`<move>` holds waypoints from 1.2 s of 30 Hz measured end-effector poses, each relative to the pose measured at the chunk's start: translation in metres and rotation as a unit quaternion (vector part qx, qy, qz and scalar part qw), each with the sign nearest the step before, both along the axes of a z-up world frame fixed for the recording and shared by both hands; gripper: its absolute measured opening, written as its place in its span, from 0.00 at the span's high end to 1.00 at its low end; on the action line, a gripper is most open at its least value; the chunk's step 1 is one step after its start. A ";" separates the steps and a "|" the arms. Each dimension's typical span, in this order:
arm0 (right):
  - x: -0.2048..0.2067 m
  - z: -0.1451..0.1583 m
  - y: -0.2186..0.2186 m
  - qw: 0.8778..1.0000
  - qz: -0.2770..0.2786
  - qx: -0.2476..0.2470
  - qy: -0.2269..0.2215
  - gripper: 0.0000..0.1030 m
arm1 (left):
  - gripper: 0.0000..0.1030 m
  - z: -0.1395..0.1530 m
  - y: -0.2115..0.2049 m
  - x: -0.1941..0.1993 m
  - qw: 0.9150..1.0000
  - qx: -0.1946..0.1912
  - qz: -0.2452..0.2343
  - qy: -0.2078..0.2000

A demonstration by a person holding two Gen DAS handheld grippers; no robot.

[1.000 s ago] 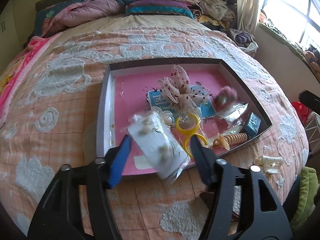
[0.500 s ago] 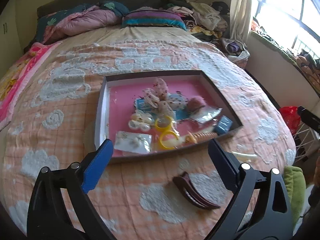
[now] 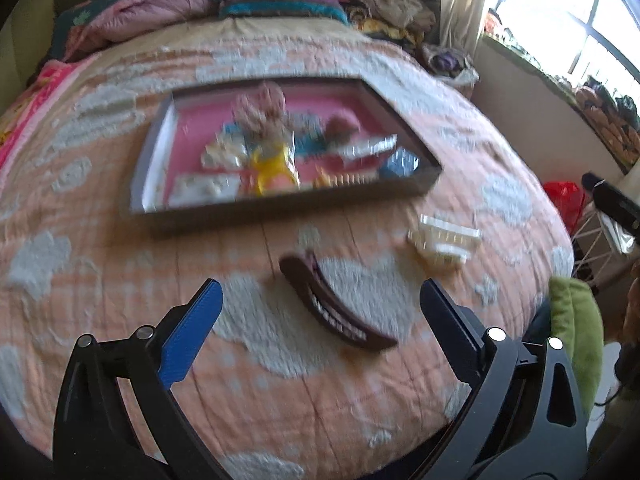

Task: Organize jewelry
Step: 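Grasp the brown hair clip with the left tool, then lift the brown hair clip with the left tool while the right grasps the white claw clip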

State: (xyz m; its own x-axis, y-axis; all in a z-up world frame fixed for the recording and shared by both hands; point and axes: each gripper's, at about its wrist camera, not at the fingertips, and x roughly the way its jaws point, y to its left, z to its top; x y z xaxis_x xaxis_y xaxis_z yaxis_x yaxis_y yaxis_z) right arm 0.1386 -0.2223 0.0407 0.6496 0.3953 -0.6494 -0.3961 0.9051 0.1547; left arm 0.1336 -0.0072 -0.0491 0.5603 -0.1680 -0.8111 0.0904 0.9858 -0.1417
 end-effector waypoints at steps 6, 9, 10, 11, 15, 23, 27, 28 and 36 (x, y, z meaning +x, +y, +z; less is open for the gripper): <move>-0.007 -0.014 -0.006 1.000 0.009 -0.020 0.001 0.19 | 0.10 -0.021 -0.003 -0.008 0.999 -0.018 0.011 0.034; -0.004 -0.023 -0.007 0.999 0.012 -0.028 0.009 0.19 | 0.10 -0.031 -0.007 -0.009 0.998 -0.033 0.017 0.050; -0.001 -0.028 -0.007 0.999 0.013 -0.030 0.014 0.19 | 0.10 -0.035 -0.008 -0.009 0.998 -0.039 0.018 0.054; 0.002 -0.030 -0.007 0.999 0.013 -0.033 0.017 0.19 | 0.10 -0.038 -0.011 -0.009 0.997 -0.040 0.020 0.057; 0.014 -0.046 0.000 0.998 0.026 -0.058 0.030 0.19 | 0.10 -0.053 -0.015 -0.005 0.995 -0.051 0.032 0.075; 0.034 -0.086 0.025 0.986 0.074 -0.142 0.051 0.19 | 0.10 -0.062 -0.024 0.003 0.996 -0.044 0.038 0.065; 0.039 -0.092 0.040 0.981 0.107 -0.154 0.049 0.19 | 0.33 -0.061 -0.029 0.009 0.997 -0.036 0.032 0.055; 0.040 -0.093 0.044 0.980 0.113 -0.157 0.049 0.19 | 0.42 -0.062 -0.031 0.010 0.998 -0.025 0.030 0.052; 0.060 -0.117 0.082 0.966 0.162 -0.190 0.071 0.19 | 0.96 -0.056 -0.016 0.007 0.999 -0.019 0.020 0.045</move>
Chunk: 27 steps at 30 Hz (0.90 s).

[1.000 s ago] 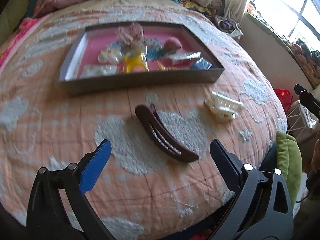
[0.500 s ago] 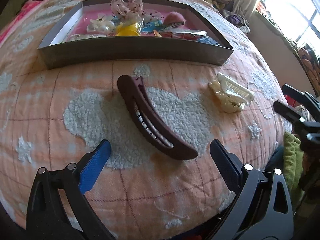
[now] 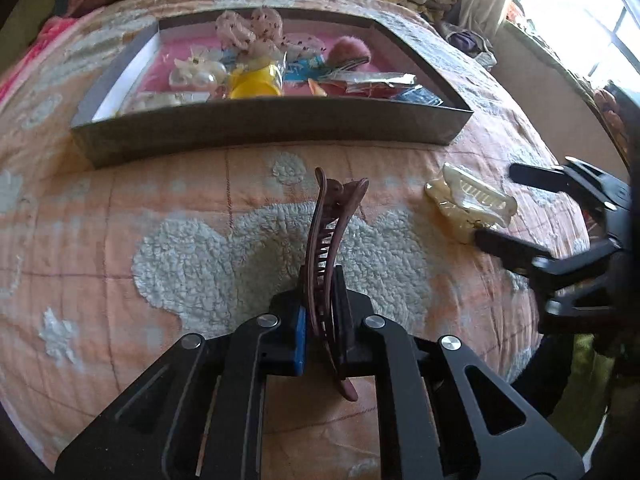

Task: Organize jewelry
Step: 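Lift the brown hair clip with the left tool while the right grasps the white claw clip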

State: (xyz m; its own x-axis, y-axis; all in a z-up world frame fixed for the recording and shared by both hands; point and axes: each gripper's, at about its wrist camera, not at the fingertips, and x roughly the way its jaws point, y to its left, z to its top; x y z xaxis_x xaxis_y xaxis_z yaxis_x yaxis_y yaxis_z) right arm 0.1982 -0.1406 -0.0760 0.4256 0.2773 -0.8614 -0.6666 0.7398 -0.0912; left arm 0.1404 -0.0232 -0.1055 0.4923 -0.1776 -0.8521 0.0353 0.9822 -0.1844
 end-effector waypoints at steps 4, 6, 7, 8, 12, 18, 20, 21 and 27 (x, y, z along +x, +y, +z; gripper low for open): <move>0.006 -0.015 0.012 1.000 0.004 -0.019 0.022 0.33 | 0.96 0.008 -0.001 -0.005 1.000 0.000 -0.011 -0.013; 0.005 -0.018 0.014 1.000 0.007 -0.015 0.025 0.45 | 0.96 0.014 -0.001 -0.006 1.000 0.002 -0.015 -0.021; 0.002 -0.017 0.014 1.000 0.007 -0.009 0.026 0.50 | 0.96 0.017 0.000 -0.007 1.000 0.001 -0.016 -0.024; 0.001 -0.016 0.014 0.999 0.005 0.002 0.034 0.50 | 0.96 0.020 0.002 -0.007 0.999 0.001 -0.016 -0.027; -0.012 -0.001 0.017 0.997 0.016 0.051 0.051 0.51 | 0.96 0.033 0.010 -0.010 0.999 0.008 -0.014 -0.049; -0.028 0.046 0.026 0.992 0.022 0.120 0.024 0.51 | 0.96 0.056 0.027 -0.014 0.997 0.015 -0.001 -0.077; -0.029 0.060 0.029 0.990 0.020 0.136 0.014 0.51 | 0.96 0.063 0.034 -0.014 0.996 0.019 0.002 -0.084; -0.029 0.068 0.030 0.989 0.019 0.144 0.009 0.51 | 0.96 0.066 0.037 -0.014 0.996 0.021 0.004 -0.087; -0.021 0.104 0.039 0.983 0.010 0.182 -0.015 0.51 | 0.96 0.084 0.055 -0.011 0.993 0.036 0.012 -0.108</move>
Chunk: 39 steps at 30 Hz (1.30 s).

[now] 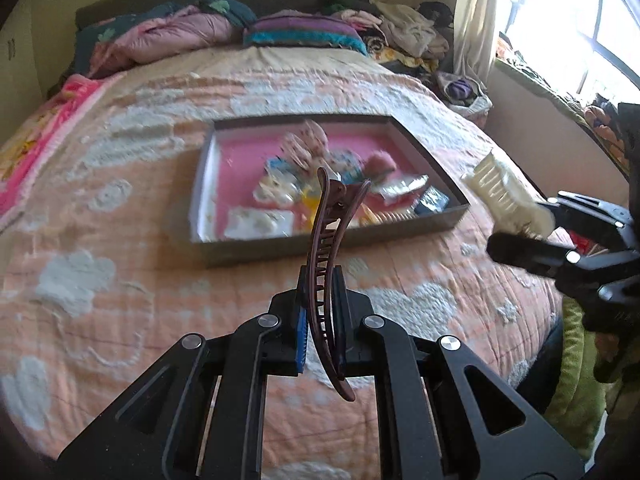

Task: Organize jewelry
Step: 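Lift the brown hair clip with the left tool while the right grasps the white claw clip, then drop the brown clip into the box with the left tool while the right drops the claw clip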

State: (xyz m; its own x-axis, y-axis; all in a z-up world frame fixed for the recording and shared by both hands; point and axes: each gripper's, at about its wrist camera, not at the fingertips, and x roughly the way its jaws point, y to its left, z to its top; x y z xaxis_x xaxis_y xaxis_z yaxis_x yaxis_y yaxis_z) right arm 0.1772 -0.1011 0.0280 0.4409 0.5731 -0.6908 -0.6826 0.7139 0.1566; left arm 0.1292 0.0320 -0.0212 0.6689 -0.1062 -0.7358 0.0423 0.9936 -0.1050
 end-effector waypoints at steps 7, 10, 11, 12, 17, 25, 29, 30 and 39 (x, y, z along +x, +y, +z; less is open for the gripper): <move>0.021 0.028 -0.003 0.999 -0.036 0.039 -0.013 0.51 | 0.96 0.025 0.021 0.012 1.000 0.002 0.012 -0.028; 0.029 0.041 -0.008 0.997 -0.052 0.052 -0.022 0.51 | 0.96 0.038 0.027 0.020 0.999 0.004 0.016 -0.040; 0.032 0.046 -0.011 0.996 -0.062 0.057 -0.027 0.51 | 0.96 0.040 0.028 0.022 0.999 0.004 0.017 -0.042; 0.035 0.049 -0.013 0.995 -0.070 0.062 -0.030 0.51 | 0.96 0.043 0.030 0.025 0.999 0.004 0.018 -0.046; 0.051 0.063 -0.028 0.990 -0.107 0.081 -0.040 0.51 | 0.96 0.057 0.031 0.041 0.998 0.002 0.015 -0.060; 0.068 0.061 -0.040 0.985 -0.150 0.077 -0.042 0.51 | 0.96 0.056 0.019 0.065 0.998 0.000 0.004 -0.057; 0.079 0.052 -0.041 0.983 -0.166 0.074 -0.032 0.51 | 0.96 0.048 0.010 0.077 0.999 0.000 -0.004 -0.046; 0.082 0.049 -0.041 0.982 -0.169 0.073 -0.030 0.51 | 0.96 0.045 0.008 0.080 0.999 0.004 -0.007 -0.042; 0.103 0.019 -0.039 0.981 -0.184 0.063 -0.008 0.51 | 0.96 0.019 0.000 0.101 1.000 0.008 -0.014 -0.015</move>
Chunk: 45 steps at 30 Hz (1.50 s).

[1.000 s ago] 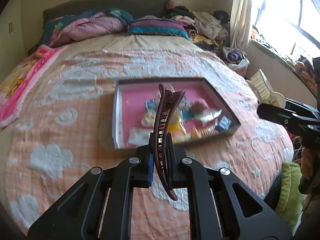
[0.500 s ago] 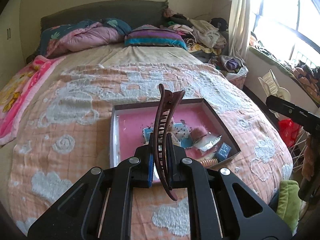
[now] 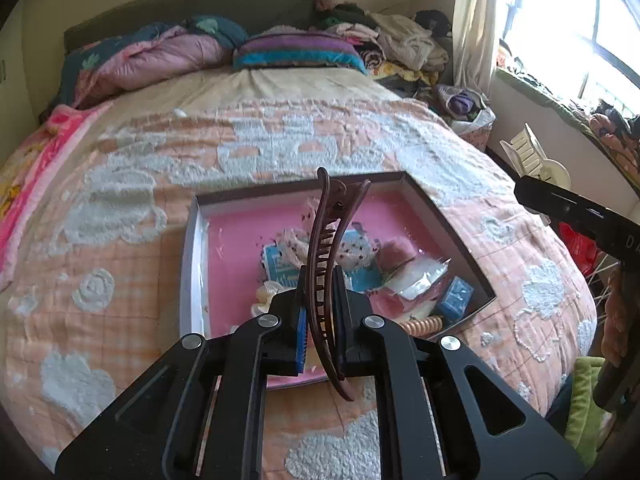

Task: Organize jewelry
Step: 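Drop the brown clip into the box with the left tool while the right drops the claw clip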

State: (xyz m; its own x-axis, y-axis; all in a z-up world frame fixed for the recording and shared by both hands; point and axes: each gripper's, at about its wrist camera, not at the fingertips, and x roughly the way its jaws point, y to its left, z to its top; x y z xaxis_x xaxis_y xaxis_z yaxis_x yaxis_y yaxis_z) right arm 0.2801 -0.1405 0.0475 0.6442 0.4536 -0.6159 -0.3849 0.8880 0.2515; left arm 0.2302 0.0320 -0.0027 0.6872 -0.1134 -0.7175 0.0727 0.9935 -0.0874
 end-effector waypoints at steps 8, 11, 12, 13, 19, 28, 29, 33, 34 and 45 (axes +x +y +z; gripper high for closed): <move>0.008 -0.033 0.015 0.999 0.005 -0.027 0.030 0.51 | 0.96 -0.029 -0.003 0.009 1.000 -0.001 -0.006 0.030; 0.011 -0.044 0.019 0.998 0.007 -0.039 0.040 0.51 | 0.96 -0.038 -0.002 0.011 0.999 -0.002 -0.005 0.039; 0.011 -0.048 0.020 0.998 0.006 -0.041 0.044 0.51 | 0.96 -0.041 -0.002 0.011 0.999 -0.002 -0.006 0.041; 0.012 -0.051 0.021 0.998 0.005 -0.044 0.049 0.51 | 0.96 -0.044 -0.002 0.012 0.999 -0.002 -0.005 0.044; 0.018 -0.073 0.027 0.995 0.005 -0.065 0.075 0.50 | 0.96 -0.053 -0.003 0.014 0.998 -0.002 -0.007 0.056; 0.016 -0.081 0.029 0.993 0.004 -0.075 0.086 0.43 | 0.96 -0.059 -0.003 0.015 0.998 -0.001 -0.008 0.063; 0.015 -0.079 0.028 0.994 0.004 -0.074 0.084 0.41 | 0.96 -0.058 -0.003 0.014 0.998 -0.001 -0.008 0.062; 0.006 -0.068 0.026 0.995 0.005 -0.071 0.071 0.39 | 0.93 -0.053 -0.005 0.011 0.998 0.001 -0.008 0.057; 0.004 -0.065 0.025 0.995 0.004 -0.070 0.068 0.37 | 0.92 -0.050 -0.005 0.010 0.998 0.001 -0.008 0.055; -0.045 -0.013 0.004 0.999 -0.005 -0.054 -0.002 0.18 | 0.49 -0.009 -0.006 -0.016 1.000 -0.004 -0.001 0.024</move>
State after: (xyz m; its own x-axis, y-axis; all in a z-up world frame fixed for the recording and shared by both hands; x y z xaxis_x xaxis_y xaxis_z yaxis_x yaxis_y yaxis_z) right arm 0.2351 -0.1360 0.0343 0.6511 0.3790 -0.6576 -0.3777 0.9133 0.1524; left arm 0.2138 0.0257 -0.0119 0.6523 -0.1206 -0.7483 0.0708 0.9926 -0.0982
